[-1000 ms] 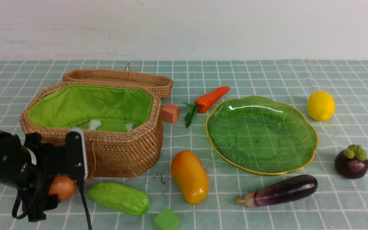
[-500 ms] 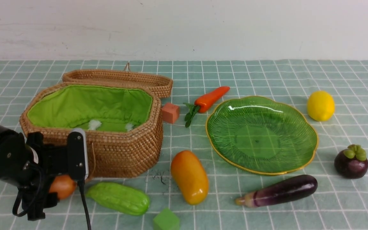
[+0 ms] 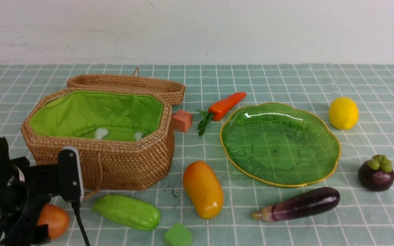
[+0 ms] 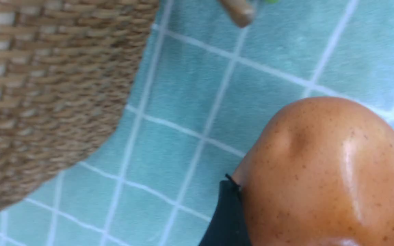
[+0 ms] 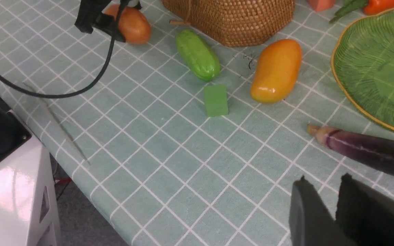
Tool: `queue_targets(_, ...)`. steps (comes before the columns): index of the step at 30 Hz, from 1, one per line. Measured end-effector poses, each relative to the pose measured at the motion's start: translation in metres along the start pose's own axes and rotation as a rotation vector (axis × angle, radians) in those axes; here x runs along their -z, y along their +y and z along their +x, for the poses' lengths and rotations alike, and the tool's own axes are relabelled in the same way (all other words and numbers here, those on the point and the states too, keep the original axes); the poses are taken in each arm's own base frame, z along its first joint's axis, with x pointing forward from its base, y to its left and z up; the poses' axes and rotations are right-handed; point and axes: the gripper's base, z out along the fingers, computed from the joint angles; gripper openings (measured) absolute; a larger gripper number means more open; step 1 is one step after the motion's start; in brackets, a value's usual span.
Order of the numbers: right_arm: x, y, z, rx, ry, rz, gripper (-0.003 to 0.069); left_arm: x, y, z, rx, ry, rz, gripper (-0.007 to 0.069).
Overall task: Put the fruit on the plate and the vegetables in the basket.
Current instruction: Grab a potato with your left arm and place it in the basket on the left
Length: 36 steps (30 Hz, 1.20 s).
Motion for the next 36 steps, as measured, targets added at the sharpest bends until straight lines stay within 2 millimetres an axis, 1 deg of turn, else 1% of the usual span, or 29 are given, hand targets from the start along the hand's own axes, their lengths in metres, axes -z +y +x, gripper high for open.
queue_targets(4, 0.000, 0.000, -0.001, 0.000, -0.011, 0.005, 0.0149, -0.002, -0.001, -0.001, 0.002, -0.005, 0.017, 0.0559)
queue_targets(9, 0.000, -0.001, -0.001, 0.000, -0.014, 0.006, 0.0150, -0.012, 0.000, -0.003, 0.000, -0.008, 0.023, 0.0558)
queue_targets(14, 0.000, 0.000, -0.001, 0.000, -0.010, 0.004, 0.0150, -0.012, 0.001, -0.003, 0.000, -0.013, 0.014, 0.0560)
queue_targets(18, 0.000, 0.001, -0.001, -0.004, -0.011, -0.006, 0.0146, -0.018, 0.003, -0.005, -0.001, -0.016, 0.011, 0.0640)
queue_targets(20, 0.000, 0.001, -0.001, -0.006, -0.013, -0.007, 0.0143, -0.025, 0.003, -0.005, -0.007, -0.008, 0.023, 0.0657)
queue_targets(23, 0.000, 0.001, -0.001, -0.006, -0.013, -0.008, 0.0143, -0.029, 0.004, -0.005, -0.022, -0.005, 0.017, 0.0646)
queue_targets(27, 0.000, 0.001, -0.001, -0.007, -0.014, -0.009, 0.0143, -0.031, 0.005, -0.005, -0.031, -0.004, 0.008, 0.0578)
queue_targets(33, 0.000, 0.001, -0.001, -0.008, -0.015, -0.012, 0.0143, -0.030, 0.004, -0.004, 0.004, 0.008, 0.021, 0.0578)
queue_targets(36, 0.000, 0.001, -0.002, -0.012, -0.018, -0.016, 0.0143, -0.024, 0.002, -0.003, 0.013, 0.017, 0.031, 0.0578)
